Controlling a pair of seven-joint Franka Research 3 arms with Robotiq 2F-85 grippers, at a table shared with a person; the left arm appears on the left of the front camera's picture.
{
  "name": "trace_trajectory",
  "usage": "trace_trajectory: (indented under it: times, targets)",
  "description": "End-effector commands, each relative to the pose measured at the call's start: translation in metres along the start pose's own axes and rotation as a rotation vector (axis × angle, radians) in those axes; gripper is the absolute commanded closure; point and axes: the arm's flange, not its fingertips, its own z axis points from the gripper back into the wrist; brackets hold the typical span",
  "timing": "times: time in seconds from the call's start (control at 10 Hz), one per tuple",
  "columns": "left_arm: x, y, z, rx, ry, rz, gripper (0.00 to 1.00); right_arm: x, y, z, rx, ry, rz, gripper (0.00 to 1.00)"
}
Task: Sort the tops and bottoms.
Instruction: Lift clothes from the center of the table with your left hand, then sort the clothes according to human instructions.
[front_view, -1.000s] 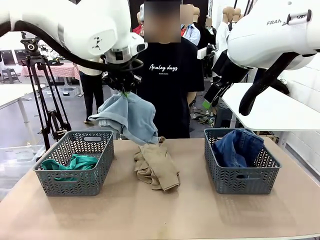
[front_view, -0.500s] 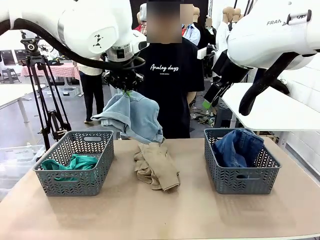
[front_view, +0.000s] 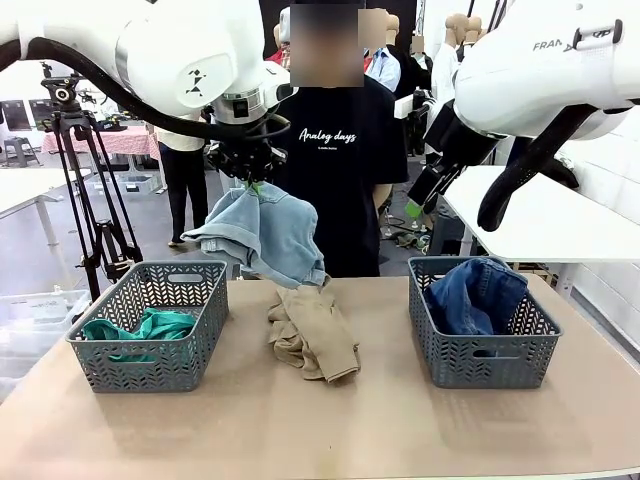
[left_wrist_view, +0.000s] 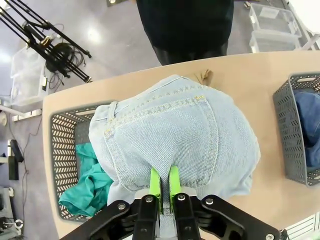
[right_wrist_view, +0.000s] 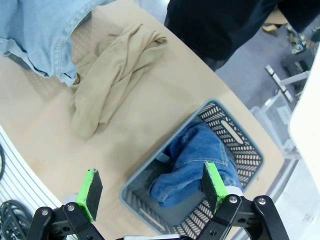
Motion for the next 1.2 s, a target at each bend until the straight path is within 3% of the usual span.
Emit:
trace_trajectory:
  times: [0.0,1.1]
  targets:
    - [0.0015,0.0040,0.0044,0.005,-0.010,0.000,1.00,-0.0003,0.0009,0.0000,-0.004,0.005,-0.002,0.00]
    - [0.0015,0.0040,0.0044,0.005,-0.010,0.000,1.00,-0.0003,0.0009,0.0000,-0.004,0.005,-0.002,0.00]
